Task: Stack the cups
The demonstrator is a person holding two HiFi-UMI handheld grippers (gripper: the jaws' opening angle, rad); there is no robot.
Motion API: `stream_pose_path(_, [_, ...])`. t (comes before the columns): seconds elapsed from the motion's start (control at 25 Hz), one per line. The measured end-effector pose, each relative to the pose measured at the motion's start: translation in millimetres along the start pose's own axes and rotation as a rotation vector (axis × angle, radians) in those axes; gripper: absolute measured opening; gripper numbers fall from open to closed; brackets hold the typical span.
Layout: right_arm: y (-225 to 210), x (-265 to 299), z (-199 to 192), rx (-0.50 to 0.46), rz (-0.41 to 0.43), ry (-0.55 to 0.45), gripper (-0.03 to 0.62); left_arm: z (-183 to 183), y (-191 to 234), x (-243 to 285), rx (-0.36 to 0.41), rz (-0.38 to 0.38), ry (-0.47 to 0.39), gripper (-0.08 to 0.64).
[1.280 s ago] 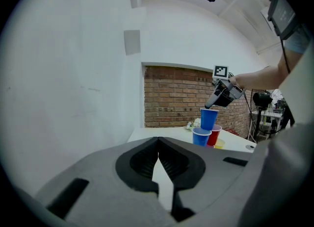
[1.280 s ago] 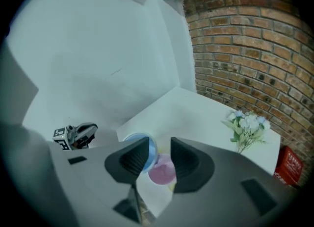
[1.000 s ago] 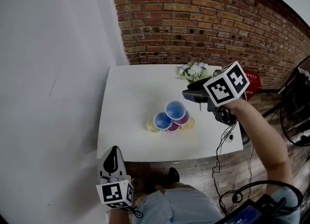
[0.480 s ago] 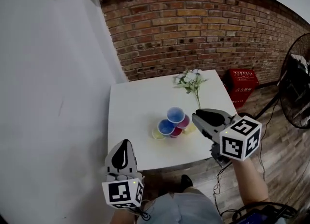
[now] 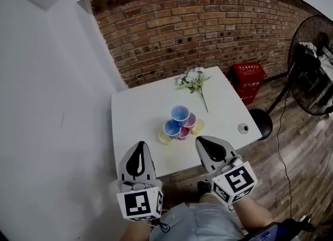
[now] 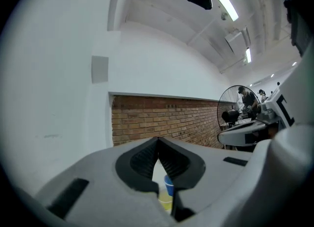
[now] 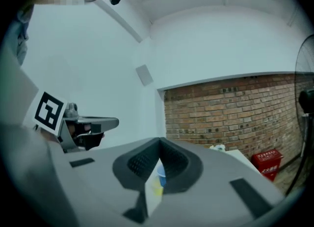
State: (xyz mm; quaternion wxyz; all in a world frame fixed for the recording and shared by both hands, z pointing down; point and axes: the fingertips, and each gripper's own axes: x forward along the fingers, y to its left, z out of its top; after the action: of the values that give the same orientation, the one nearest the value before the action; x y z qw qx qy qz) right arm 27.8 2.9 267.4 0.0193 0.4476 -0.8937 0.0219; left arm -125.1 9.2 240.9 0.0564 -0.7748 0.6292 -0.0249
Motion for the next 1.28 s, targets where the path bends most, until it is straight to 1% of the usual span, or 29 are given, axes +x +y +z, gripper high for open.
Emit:
stream_pose_path(0.16, [0, -10, 8, -0.064, -0.052, -0.03, 0.006, 9, -13, -5, 0.038, -0.011, -0.035, 0.009])
stream_pose_path(0.28, [1, -18, 15, -0.103, -0.078, -0.049, 0.006, 11, -19, -7, 0.032, -0.025, -0.037, 0.009])
stream_pose_path(0.4, [3, -23, 22, -0.107, -0.087, -0.064, 0.005, 14, -20, -7, 0.025, -0.026, -0.04, 0.009])
stream_pose_path(0.64, [7, -28, 21, -0.137, -0.107, -0.071, 0.003, 16, -22, -10, 0.017, -0.034, -0.053, 0.009])
stream_pose_path(0.8, [8, -31, 21, -0.133, -0.115, -0.077, 0.003, 14, -26, -13, -0.016, -0.04, -0.043, 0.009])
stream_pose_path(1.04, [10, -34, 25, -0.139, -0.117, -0.09, 0.005, 15, -26, -16, 0.006, -0.045, -0.061, 0.009])
stream_pose_path(1.28, [10, -34, 26, -0.139, -0.119, -0.094, 0.005, 15, -26, -16, 0.007, -0.051, -0.063, 0.009])
